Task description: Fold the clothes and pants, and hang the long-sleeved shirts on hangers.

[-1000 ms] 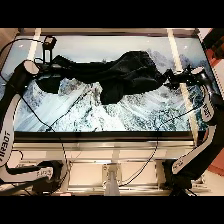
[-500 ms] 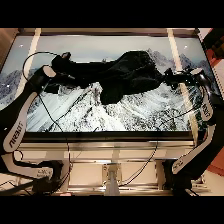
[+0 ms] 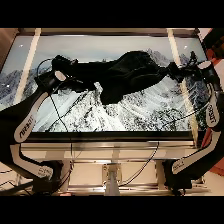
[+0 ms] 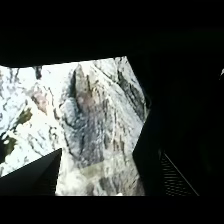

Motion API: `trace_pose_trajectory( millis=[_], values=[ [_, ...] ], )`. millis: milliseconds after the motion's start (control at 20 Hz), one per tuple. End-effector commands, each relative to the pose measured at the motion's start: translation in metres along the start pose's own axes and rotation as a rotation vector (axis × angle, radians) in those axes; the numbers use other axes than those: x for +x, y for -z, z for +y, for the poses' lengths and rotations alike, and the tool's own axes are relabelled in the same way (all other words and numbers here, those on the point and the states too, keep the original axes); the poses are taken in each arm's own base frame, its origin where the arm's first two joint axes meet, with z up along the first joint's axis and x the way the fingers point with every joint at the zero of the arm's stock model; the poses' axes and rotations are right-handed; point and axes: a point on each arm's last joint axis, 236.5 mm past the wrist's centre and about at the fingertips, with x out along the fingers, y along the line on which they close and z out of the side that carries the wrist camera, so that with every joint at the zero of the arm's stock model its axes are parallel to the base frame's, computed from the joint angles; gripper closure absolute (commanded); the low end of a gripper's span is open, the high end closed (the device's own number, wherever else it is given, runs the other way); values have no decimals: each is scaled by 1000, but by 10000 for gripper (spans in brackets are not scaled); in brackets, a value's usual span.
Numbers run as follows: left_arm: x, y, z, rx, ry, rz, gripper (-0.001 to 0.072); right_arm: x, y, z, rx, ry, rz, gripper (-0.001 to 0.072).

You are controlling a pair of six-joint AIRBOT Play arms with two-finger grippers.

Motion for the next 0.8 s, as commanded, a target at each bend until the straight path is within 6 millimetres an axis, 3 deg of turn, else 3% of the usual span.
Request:
trace_pose_trajectory(
  millis=[0, 100, 300, 350, 500, 600, 750],
  values=[
    [19, -26, -16, -111, 58, -133, 7, -30, 0, 24, -97, -15, -10, 668],
    [26, -34, -23, -74, 31, -193, 8, -43, -4, 34, -113, -24, -36, 668],
    [47, -31, -37, -41, 9, -233, 33, -63, -5, 51, -140, -38, -62, 668],
    [51, -29, -39, -35, 8, -231, 79, -67, -4, 54, -147, -40, -61, 668],
    [61, -20, -37, -38, 4, -208, 123, -80, -2, 64, -166, -49, -68, 668],
    [66, -16, -34, -45, 0, -196, 229, -87, -3, 70, -177, -53, -80, 668],
    [71, -12, -34, -103, 4, -187, 247, -96, -2, 76, -189, -59, -89, 668]
  ],
)
